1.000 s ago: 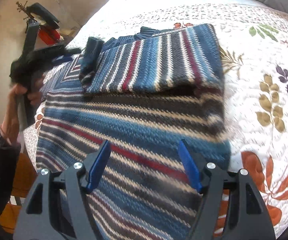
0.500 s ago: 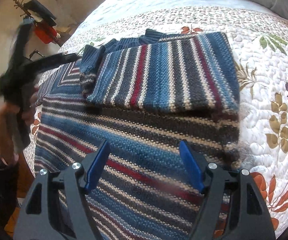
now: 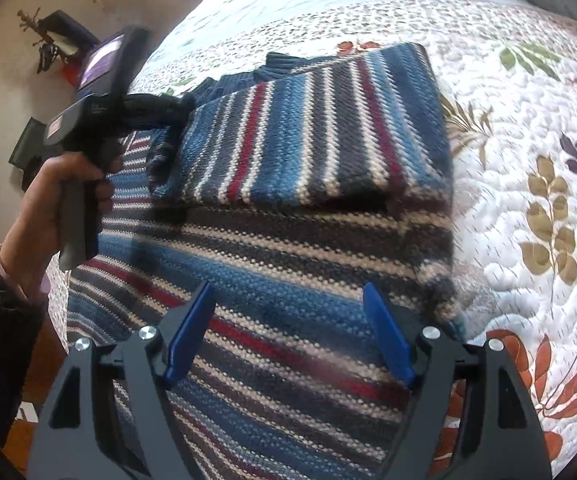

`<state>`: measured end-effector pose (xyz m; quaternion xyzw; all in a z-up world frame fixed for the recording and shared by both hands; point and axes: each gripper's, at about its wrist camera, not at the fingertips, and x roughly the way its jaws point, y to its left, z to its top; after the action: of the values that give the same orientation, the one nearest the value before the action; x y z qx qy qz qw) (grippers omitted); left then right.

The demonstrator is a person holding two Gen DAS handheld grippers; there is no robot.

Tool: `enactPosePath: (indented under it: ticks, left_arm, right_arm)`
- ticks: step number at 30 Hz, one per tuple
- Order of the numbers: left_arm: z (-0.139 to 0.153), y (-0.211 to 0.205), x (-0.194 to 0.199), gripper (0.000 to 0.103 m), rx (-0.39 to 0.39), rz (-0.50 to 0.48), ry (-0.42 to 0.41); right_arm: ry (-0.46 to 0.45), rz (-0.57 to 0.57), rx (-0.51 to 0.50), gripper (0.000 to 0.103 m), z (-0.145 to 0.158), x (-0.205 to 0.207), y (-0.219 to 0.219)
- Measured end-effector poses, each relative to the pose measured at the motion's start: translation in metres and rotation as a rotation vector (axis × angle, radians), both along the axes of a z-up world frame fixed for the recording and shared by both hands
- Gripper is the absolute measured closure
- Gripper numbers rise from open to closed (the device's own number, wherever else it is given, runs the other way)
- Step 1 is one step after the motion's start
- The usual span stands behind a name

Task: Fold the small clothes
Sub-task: 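Fold the held sleeve across the body with the left tool, then release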

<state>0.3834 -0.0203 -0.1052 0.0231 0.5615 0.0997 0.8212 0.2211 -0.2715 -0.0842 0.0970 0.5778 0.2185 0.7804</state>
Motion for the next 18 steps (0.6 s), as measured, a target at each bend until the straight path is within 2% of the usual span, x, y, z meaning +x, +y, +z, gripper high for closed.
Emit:
enactPosePath:
  ticks: [1,5,7,8,11,12,13,15,18]
  left_arm:
    - [0.007,0.007,-0.003,0.094,-0.048,0.011,-0.029]
    - [0.043,0.053,-0.045,0.094,-0.272,0.036,-0.238]
    - [0.047,0.081,-0.066,0.092,-0.358,0.063,-0.268]
    - [0.044,0.098,-0.079,0.090,-0.392,0.092,-0.260]
    - [0.031,0.136,-0.111,0.081,-0.415,0.164,-0.221]
    - [0.028,0.145,-0.120,0.075,-0.421,0.178,-0.211]
    - [0.026,0.150,-0.128,0.062,-0.429,0.185,-0.205]
    - [0.026,0.155,-0.136,0.047,-0.454,0.188,-0.187]
    - [0.025,0.146,-0.134,0.043,-0.554,0.153,-0.148]
  right_arm:
    - [0.007,-0.010,0.010,0.027,-0.001,0.000,-0.003]
    - [0.011,-0.033,0.026,0.027,0.000,0.001,-0.008]
    - [0.008,-0.040,0.019,0.027,0.001,0.002,-0.010]
    - [0.007,-0.042,0.018,0.027,0.002,0.002,-0.010]
    - [0.006,-0.042,0.013,0.027,0.003,0.004,-0.009]
    - [0.006,-0.042,0.009,0.027,0.003,0.004,-0.007]
    - [0.006,-0.040,0.005,0.027,0.003,0.005,-0.006]
    - [0.009,-0.033,0.000,0.027,0.003,0.006,0.000]
    - [0.015,-0.022,-0.010,0.027,0.003,0.009,0.011]
